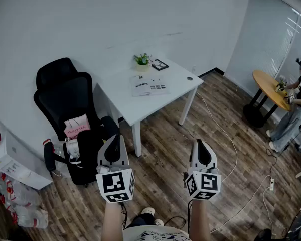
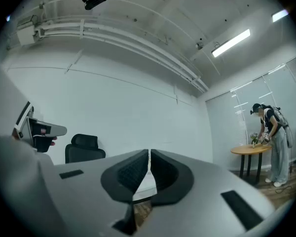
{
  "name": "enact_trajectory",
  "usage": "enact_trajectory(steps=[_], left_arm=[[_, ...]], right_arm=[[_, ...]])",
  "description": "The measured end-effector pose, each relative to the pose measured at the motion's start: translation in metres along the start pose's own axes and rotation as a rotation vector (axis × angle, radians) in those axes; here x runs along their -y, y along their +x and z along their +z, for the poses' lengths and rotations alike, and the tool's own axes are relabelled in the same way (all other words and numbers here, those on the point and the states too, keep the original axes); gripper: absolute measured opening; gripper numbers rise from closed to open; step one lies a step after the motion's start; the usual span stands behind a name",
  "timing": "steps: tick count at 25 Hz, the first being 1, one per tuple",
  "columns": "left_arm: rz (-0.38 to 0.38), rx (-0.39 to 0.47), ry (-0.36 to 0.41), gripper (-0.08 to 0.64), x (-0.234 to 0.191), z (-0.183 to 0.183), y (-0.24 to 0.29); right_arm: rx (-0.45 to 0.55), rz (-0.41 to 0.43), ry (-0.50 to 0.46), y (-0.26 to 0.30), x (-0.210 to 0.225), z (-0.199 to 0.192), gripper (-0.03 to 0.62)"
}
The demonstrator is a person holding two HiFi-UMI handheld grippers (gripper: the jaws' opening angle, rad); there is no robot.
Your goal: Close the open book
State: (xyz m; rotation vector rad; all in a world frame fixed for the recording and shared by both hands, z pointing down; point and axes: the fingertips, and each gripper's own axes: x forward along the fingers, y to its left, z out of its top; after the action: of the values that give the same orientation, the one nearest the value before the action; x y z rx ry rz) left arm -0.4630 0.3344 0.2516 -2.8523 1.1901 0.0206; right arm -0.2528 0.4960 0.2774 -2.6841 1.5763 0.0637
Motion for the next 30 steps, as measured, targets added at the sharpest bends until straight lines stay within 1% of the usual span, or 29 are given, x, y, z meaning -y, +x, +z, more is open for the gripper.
enact_trajectory(steps=[9, 18, 22, 30], left_arm=[[0.001, -0.002, -0.004, 0.023, -0.010, -0.005, 0.008], [0.015, 0.007, -0.014, 0.023, -0.029, -0.012, 0.039], [-0.004, 0.006, -0.015, 0.023, -0.035, -0.018, 0.056], [-0.032, -0.012, -0.036, 0.025, -0.035, -0.026, 0.093]], right_arm=[[0.000, -0.003, -0.002, 0.009, -0.004, -0.003, 0.029], [0.005, -0.015, -0.003, 0.040, -0.004, -0.010, 0.030], [0.010, -0.030, 0.001, 0.054, -0.002, -0.015, 0.030], [-0.025, -0.040, -0.001, 0.081, 0.003, -0.025, 0.031]])
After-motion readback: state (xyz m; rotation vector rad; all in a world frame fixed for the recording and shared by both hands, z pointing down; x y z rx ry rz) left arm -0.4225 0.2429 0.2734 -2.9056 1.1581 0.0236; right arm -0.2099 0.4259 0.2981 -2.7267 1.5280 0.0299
